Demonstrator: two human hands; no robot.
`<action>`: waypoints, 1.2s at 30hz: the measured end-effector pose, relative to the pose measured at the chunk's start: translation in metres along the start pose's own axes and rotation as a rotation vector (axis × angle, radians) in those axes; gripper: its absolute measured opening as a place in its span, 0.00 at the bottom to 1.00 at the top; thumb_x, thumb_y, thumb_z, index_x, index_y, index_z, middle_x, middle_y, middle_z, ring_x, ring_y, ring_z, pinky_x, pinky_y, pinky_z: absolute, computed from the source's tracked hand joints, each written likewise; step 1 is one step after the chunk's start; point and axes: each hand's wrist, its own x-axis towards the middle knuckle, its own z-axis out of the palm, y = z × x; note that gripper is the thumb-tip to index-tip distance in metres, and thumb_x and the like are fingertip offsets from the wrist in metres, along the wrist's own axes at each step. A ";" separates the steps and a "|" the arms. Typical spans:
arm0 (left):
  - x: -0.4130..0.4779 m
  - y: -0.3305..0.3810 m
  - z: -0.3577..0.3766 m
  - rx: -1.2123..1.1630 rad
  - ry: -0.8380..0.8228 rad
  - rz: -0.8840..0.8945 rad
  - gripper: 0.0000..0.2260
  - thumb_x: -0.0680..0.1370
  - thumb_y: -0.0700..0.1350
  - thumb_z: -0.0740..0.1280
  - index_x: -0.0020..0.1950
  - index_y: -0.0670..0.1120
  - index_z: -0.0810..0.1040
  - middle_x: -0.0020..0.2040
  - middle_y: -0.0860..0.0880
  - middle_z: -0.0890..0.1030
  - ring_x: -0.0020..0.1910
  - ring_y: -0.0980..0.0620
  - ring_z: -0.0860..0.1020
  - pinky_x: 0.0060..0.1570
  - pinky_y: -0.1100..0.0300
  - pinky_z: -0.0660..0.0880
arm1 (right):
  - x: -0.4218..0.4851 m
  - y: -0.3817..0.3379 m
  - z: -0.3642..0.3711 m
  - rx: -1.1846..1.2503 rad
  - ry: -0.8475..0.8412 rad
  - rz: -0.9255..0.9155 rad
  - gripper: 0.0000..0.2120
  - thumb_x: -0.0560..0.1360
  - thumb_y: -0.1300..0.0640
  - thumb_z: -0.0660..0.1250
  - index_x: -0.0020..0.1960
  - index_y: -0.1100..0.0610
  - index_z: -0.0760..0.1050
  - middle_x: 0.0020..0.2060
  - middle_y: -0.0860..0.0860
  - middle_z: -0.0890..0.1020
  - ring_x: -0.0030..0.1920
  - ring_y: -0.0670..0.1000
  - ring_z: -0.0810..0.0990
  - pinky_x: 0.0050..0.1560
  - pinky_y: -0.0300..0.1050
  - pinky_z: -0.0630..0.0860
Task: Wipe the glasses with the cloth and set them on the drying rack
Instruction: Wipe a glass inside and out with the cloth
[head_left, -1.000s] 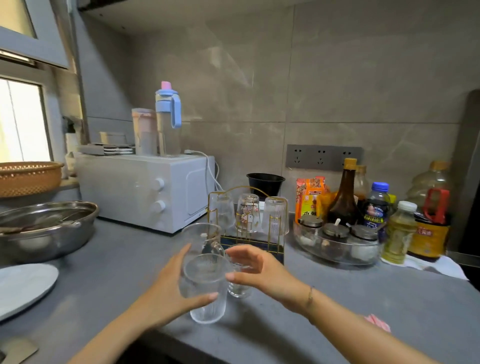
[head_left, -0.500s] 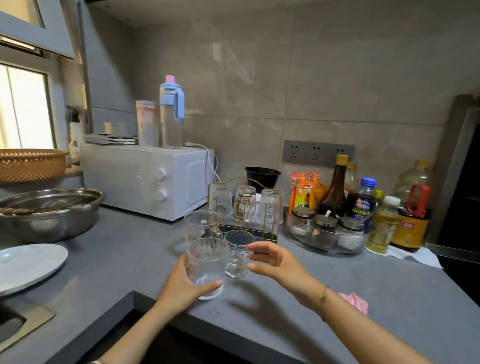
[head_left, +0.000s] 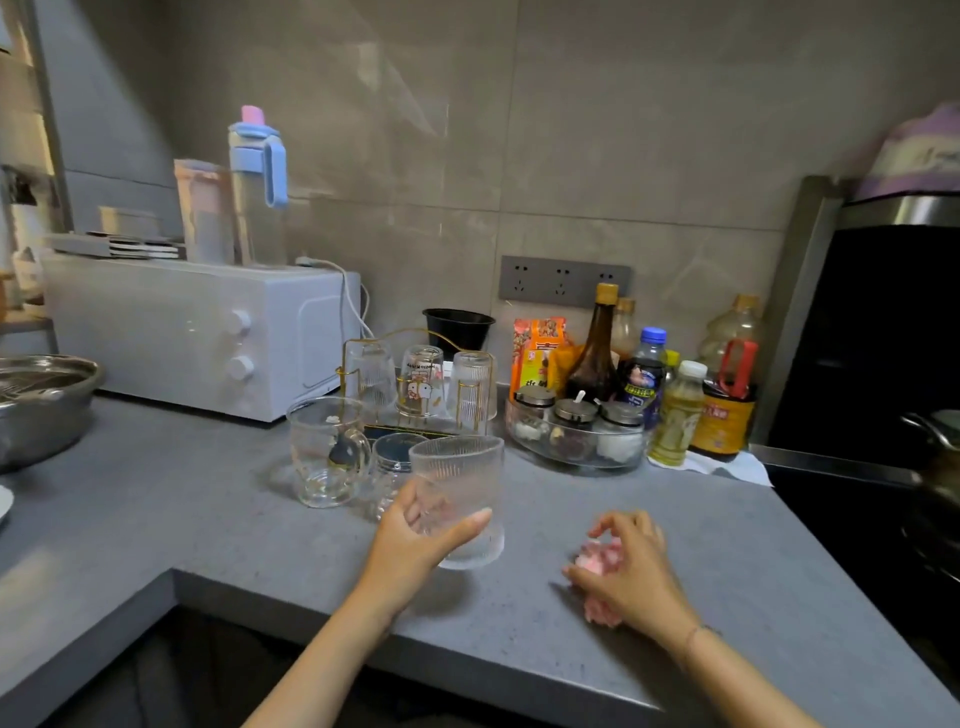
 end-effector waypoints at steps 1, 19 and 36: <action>-0.001 -0.003 0.010 -0.015 -0.019 -0.012 0.43 0.52 0.61 0.78 0.65 0.51 0.73 0.60 0.50 0.80 0.57 0.59 0.79 0.50 0.69 0.75 | -0.004 0.004 0.000 -0.026 0.025 0.017 0.19 0.62 0.49 0.79 0.45 0.48 0.70 0.46 0.46 0.68 0.51 0.47 0.66 0.48 0.42 0.65; -0.001 -0.029 0.077 -0.222 -0.092 -0.152 0.27 0.61 0.60 0.74 0.56 0.49 0.79 0.53 0.49 0.85 0.55 0.50 0.82 0.61 0.51 0.75 | 0.002 0.024 -0.041 0.078 -0.257 0.042 0.15 0.79 0.67 0.57 0.55 0.52 0.77 0.51 0.53 0.71 0.55 0.46 0.67 0.56 0.29 0.63; -0.001 -0.030 0.075 -0.305 -0.104 -0.165 0.31 0.61 0.63 0.72 0.59 0.49 0.77 0.52 0.48 0.84 0.52 0.52 0.82 0.53 0.54 0.77 | 0.020 0.010 -0.064 0.420 -0.272 0.145 0.08 0.76 0.53 0.68 0.44 0.56 0.72 0.40 0.54 0.79 0.40 0.49 0.76 0.44 0.43 0.73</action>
